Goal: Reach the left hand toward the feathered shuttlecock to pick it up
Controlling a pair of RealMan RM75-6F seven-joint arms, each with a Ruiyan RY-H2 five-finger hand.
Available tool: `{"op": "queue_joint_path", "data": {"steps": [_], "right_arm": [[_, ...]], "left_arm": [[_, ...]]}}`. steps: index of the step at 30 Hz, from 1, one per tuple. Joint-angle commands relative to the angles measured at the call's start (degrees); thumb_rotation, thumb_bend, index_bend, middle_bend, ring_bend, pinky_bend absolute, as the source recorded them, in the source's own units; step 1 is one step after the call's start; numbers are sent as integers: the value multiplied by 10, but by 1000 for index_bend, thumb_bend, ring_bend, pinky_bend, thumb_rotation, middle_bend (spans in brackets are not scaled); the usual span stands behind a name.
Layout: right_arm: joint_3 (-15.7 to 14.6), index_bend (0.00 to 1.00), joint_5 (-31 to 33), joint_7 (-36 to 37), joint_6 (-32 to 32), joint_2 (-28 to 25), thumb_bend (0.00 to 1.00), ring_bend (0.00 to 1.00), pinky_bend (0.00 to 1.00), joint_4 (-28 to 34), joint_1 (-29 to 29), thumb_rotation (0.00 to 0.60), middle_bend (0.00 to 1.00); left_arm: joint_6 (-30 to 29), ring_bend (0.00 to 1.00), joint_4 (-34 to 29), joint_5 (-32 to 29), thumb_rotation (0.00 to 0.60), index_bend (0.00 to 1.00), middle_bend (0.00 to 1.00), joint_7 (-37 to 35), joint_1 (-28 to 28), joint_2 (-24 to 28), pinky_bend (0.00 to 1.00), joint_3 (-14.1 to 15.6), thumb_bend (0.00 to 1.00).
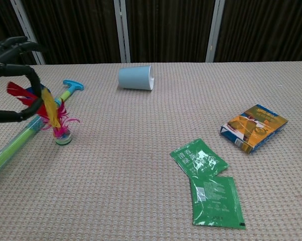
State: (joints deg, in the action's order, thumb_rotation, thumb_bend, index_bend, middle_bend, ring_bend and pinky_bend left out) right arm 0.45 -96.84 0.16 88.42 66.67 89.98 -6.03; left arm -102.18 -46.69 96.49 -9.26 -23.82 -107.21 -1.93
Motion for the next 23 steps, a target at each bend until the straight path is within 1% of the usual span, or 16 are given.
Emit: {"op": "queue_joint_path", "data": {"steps": [1, 3, 4, 6, 7, 9, 12, 13, 14, 17, 18, 20, 22, 23], "right_arm": [[0, 0, 2, 0, -3, 1, 76, 0, 0, 0, 0, 600, 0], [0, 0, 4, 1, -4, 2, 76, 0, 0, 0, -1, 600, 0], [0, 0, 5, 2, -6, 2, 77, 0, 0, 0, -1, 600, 0], [1, 0, 7, 2, -9, 2, 77, 0, 0, 0, -2, 600, 0], [1, 0, 7, 1, -10, 2, 77, 0, 0, 0, -3, 600, 0], [1, 0, 8, -1, -11, 2, 77, 0, 0, 1, -3, 600, 0], [0, 0, 13, -5, -14, -2, 77, 0, 0, 7, -2, 600, 0], [0, 0, 16, -8, -17, -4, 77, 0, 0, 9, -2, 600, 0], [0, 0, 20, -11, -19, -6, 77, 0, 0, 12, -2, 600, 0], [2, 0, 35, -22, -31, -12, 77, 0, 0, 21, -3, 600, 0], [2, 0, 38, -24, -33, -13, 78, 0, 0, 23, -3, 600, 0], [4, 0, 49, -32, -40, -17, 78, 0, 0, 27, -2, 600, 0], [5, 0, 59, -42, -45, -20, 78, 0, 0, 36, -2, 600, 0], [6, 0, 62, -46, -45, -21, 78, 0, 0, 38, -1, 600, 0]], "left_arm": [[-27, 0, -13, 10, 600, 594, 79, -26, 20, 32, 0, 12, 609], [-37, 0, -20, 14, 600, 400, 35, -32, 25, 44, 0, 14, 572], [-42, 0, -28, 15, 600, 270, 15, -36, 29, 54, 0, 16, 537], [-48, 0, -55, 14, 600, 89, 0, -33, 41, 77, 0, 19, 470], [-49, 0, -67, 14, 600, 34, 0, -30, 45, 86, 0, 21, 439], [-49, 0, -110, 12, 600, 0, 0, -18, 58, 118, 0, 28, 394], [-44, 0, -183, 0, 600, 33, 0, 28, 82, 174, 0, 36, 342], [-36, 0, -216, -11, 600, 40, 0, 57, 94, 199, 0, 42, 317], [-26, 0, -253, -24, 600, 39, 0, 87, 107, 228, 0, 50, 302], [11, 0, -374, -98, 600, 40, 0, 173, 155, 322, 0, 72, 267], [19, 0, -398, -115, 600, 41, 0, 189, 162, 339, 0, 75, 262], [34, 0, -447, -165, 600, 40, 0, 221, 176, 371, 0, 68, 260], [45, 0, -470, -196, 600, 40, 0, 243, 181, 386, 0, 57, 259], [47, 0, -478, -206, 600, 41, 0, 243, 183, 390, 0, 53, 258]]}}
